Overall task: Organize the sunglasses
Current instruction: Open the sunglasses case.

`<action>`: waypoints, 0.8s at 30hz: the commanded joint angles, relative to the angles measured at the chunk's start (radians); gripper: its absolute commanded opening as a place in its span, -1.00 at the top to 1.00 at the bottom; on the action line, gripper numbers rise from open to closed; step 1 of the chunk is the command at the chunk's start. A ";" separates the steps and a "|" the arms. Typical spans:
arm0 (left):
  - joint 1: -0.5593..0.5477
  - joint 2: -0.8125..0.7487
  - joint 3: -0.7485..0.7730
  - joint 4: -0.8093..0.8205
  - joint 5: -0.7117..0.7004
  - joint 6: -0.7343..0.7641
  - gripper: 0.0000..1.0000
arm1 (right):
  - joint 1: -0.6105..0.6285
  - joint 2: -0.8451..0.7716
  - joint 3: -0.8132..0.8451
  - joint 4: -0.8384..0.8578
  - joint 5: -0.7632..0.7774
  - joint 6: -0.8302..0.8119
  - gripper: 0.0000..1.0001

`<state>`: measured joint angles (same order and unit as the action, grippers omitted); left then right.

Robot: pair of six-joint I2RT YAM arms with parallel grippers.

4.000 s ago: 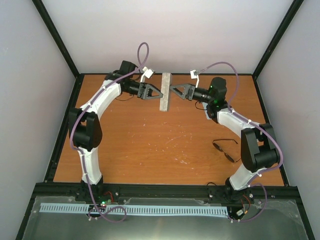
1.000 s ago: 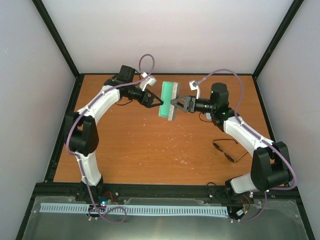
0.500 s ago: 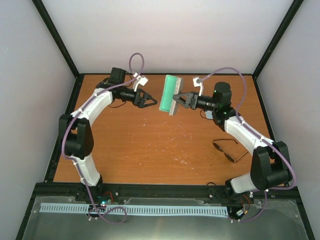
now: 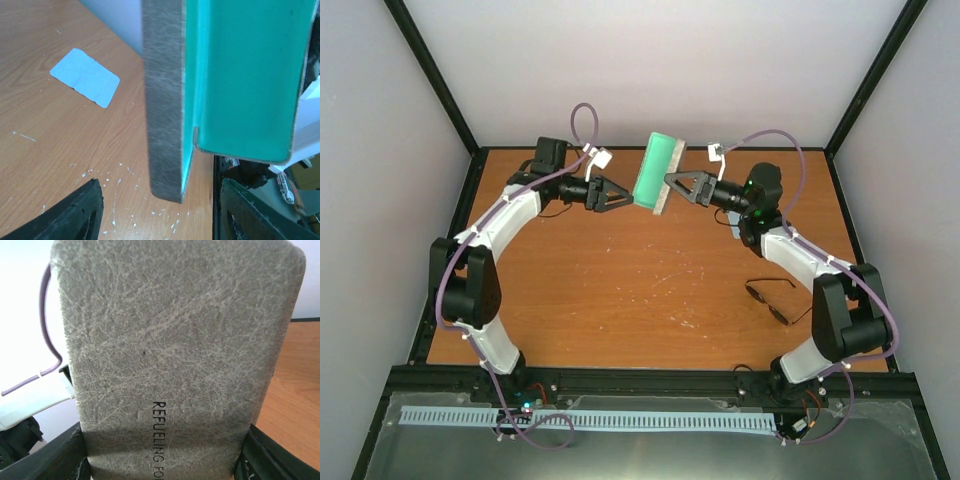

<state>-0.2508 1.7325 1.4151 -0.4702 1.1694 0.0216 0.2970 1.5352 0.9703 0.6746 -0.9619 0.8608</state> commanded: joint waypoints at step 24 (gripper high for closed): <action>-0.062 0.072 0.126 0.066 0.001 -0.071 0.98 | 0.043 0.079 0.085 0.172 -0.025 0.067 0.74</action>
<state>-0.3073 1.7958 1.4868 -0.3996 1.1568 -0.0731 0.3256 1.5986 1.0122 0.7830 -0.9794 0.9237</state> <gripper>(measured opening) 0.139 0.646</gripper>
